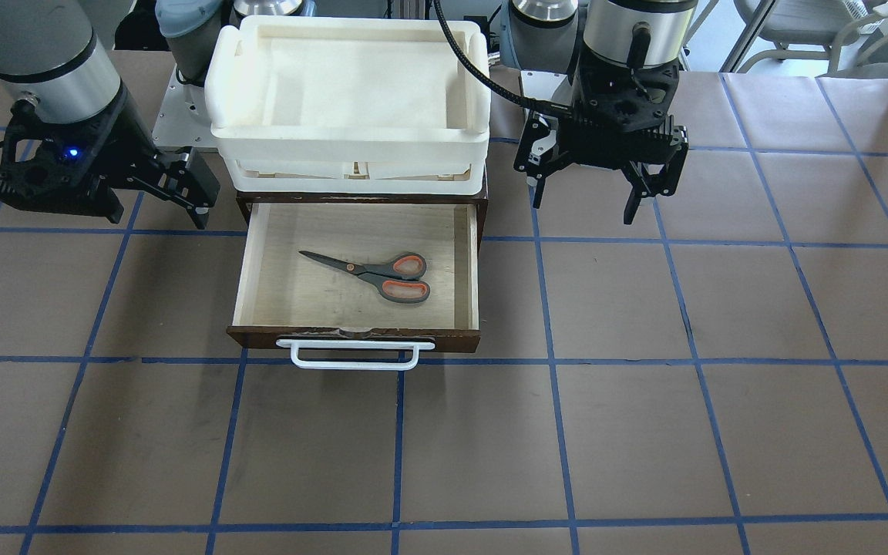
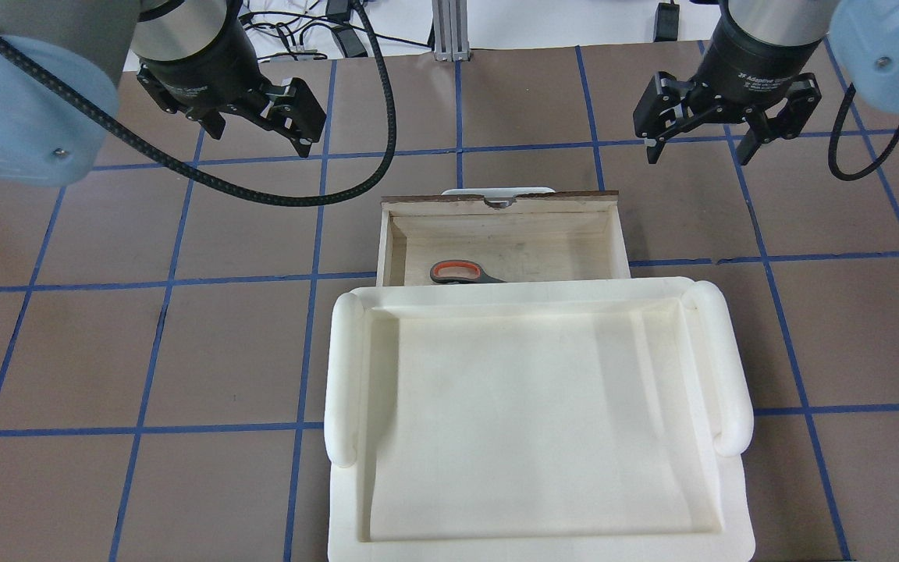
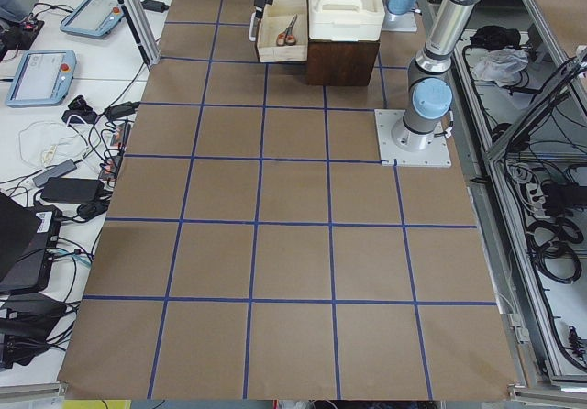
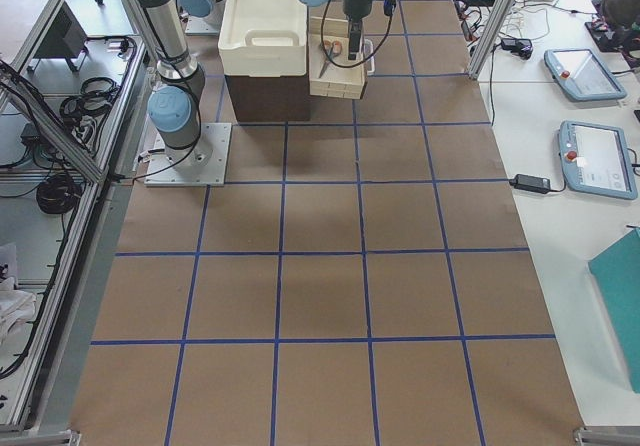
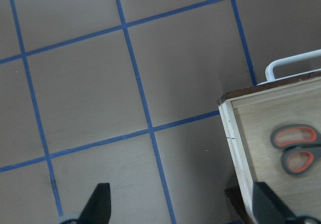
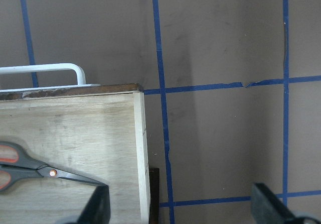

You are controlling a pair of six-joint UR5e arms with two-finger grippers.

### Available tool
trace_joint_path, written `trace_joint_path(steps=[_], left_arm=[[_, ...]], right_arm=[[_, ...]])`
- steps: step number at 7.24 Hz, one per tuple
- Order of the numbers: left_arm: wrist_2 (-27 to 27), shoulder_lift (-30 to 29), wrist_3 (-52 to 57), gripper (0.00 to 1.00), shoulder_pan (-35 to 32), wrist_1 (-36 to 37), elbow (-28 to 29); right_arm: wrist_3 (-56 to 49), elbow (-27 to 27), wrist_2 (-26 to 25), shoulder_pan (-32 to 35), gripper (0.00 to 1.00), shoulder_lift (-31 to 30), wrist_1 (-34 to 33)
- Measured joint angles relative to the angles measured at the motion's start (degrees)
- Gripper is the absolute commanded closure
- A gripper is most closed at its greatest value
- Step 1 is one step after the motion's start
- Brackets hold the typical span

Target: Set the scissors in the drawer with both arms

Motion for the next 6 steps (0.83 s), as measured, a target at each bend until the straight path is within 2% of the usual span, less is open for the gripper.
trace_joint_path(steps=[2,6], left_arm=[[-1.8,-0.1,-1.7,0.00,0.5,-2.9,-0.7],[-1.4,0.2,-5.5,0.00,0.5,-4.3,-1.2]], right_arm=[[0.0,0.0,-0.2,0.0,0.00,0.0,0.0],[0.0,0.1,-0.1,0.0,0.00,0.1,0.0]])
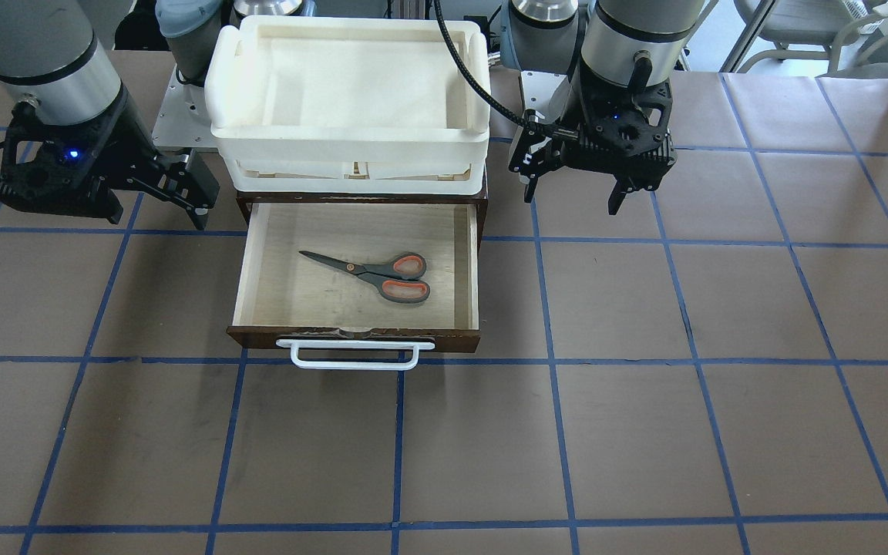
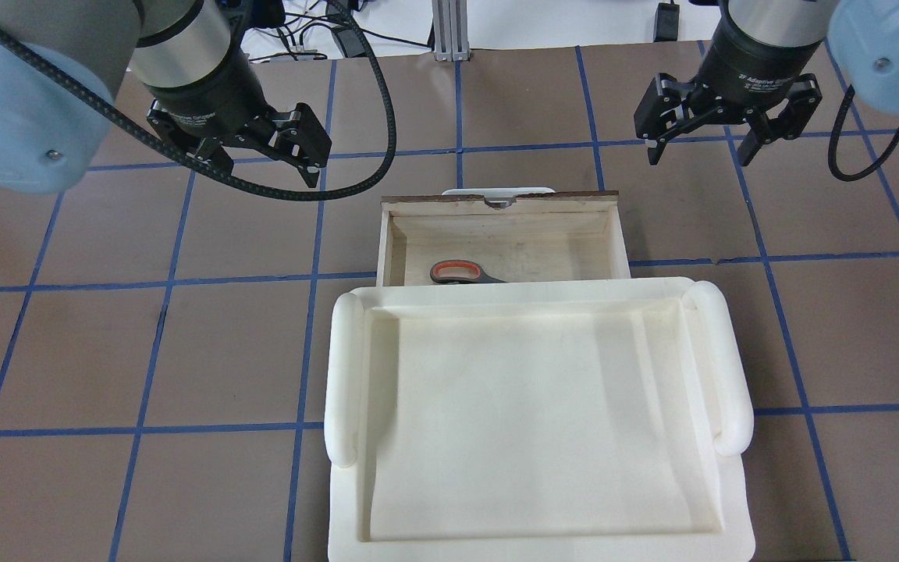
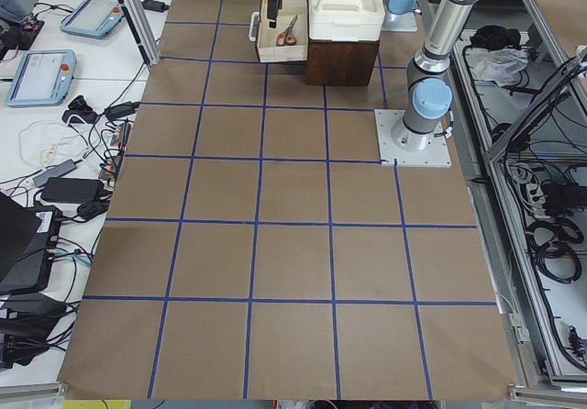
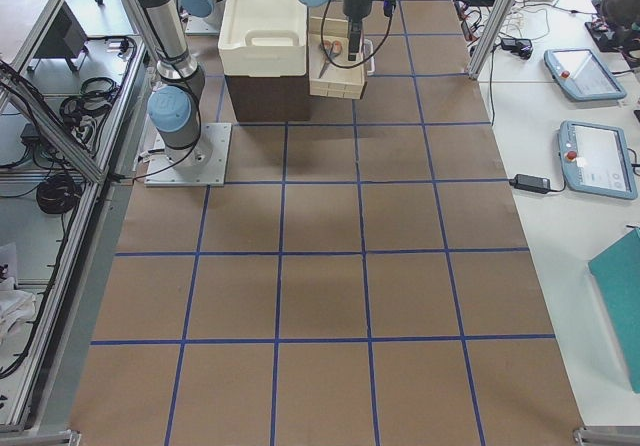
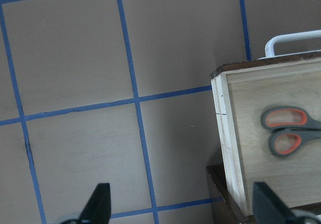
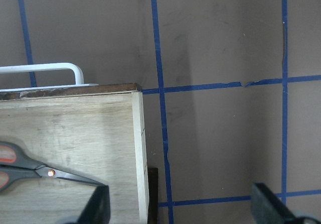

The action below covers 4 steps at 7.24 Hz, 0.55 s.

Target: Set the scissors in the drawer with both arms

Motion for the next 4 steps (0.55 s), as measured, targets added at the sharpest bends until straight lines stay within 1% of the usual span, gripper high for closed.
trace_joint_path(steps=[3,4], left_arm=[[0.5,0.1,-2.0,0.00,0.0,-0.4,0.0],[1.9,0.1,-2.0,0.00,0.1,-1.0,0.0]], right_arm=[[0.0,0.0,0.2,0.0,0.00,-0.1,0.0],[0.0,0.0,0.2,0.0,0.00,-0.1,0.0]])
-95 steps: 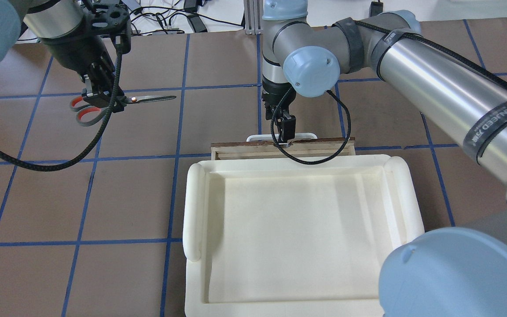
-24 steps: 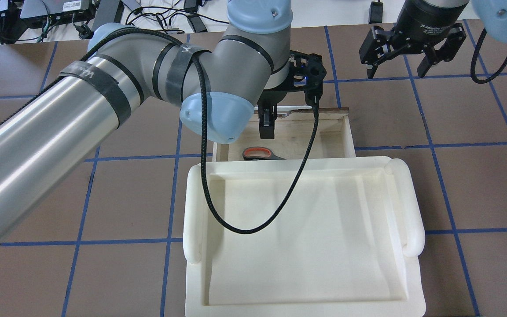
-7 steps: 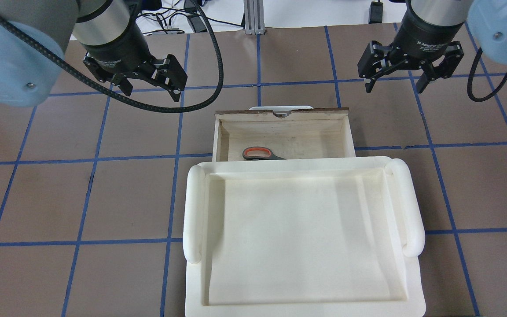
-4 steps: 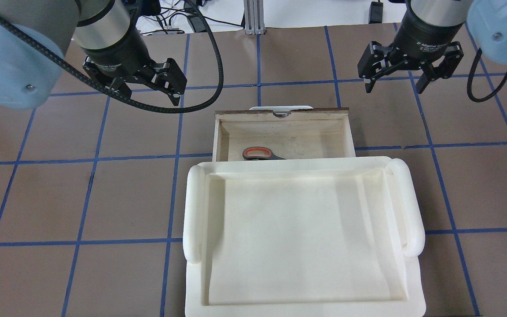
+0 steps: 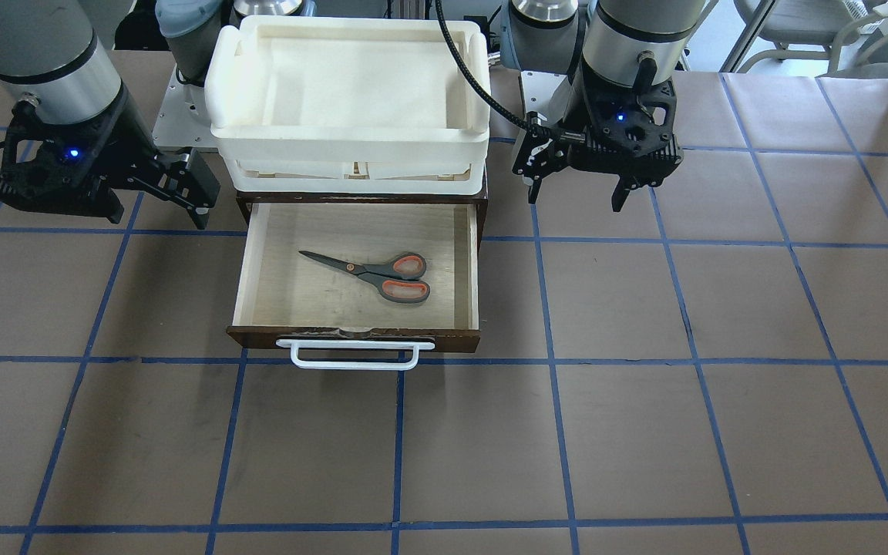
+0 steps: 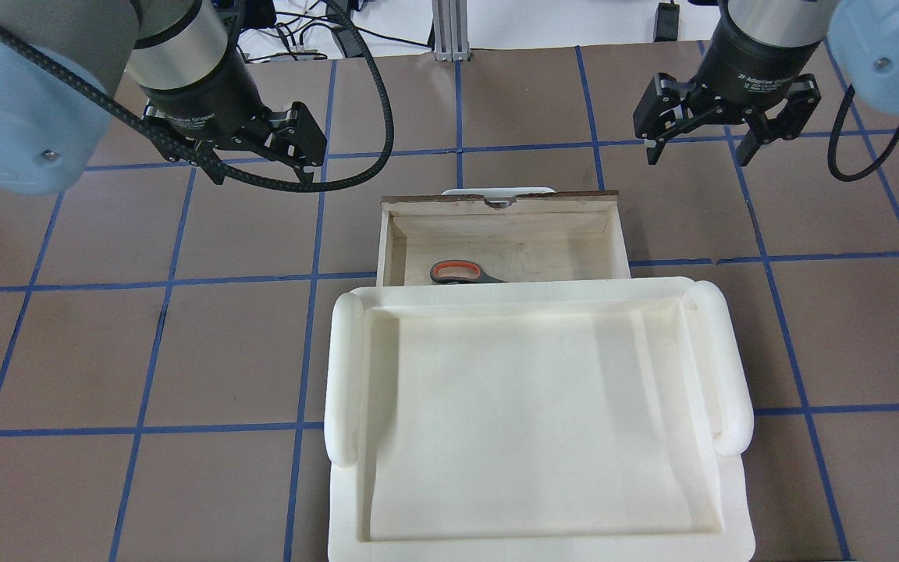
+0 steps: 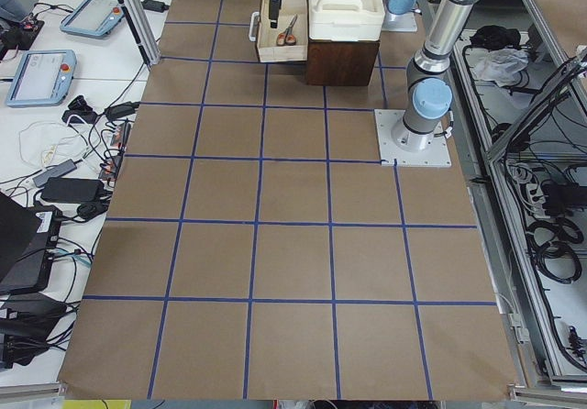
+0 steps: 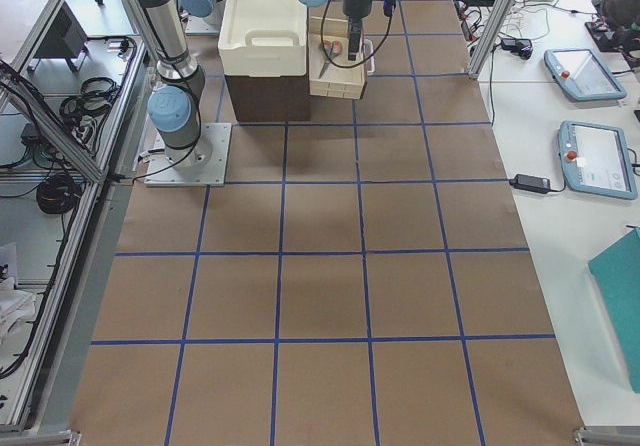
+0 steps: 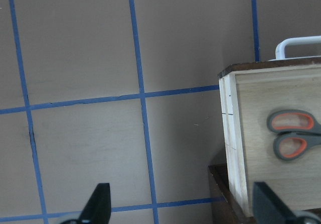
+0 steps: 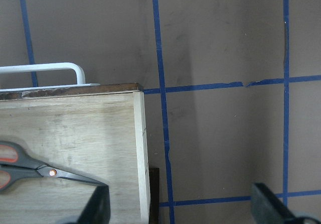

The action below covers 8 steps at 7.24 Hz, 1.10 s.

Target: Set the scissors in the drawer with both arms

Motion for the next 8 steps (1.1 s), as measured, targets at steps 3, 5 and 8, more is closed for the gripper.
trace_joint_path(steps=[3,5,8], left_arm=[[1.8,0.2,0.1,0.00,0.3,-0.9,0.3],[0.9,0.4,0.9,0.00,2.2,-0.9,1.2],[-0.9,0.2,0.9,0.00,2.5,-1.0,1.1]], right_arm=[[0.0,0.0,-0.1,-0.1,0.00,0.1,0.0],[0.0,0.0,0.0,0.0,0.00,0.1,0.0],[0.0,0.0,-0.1,0.0,0.00,0.1,0.0]])
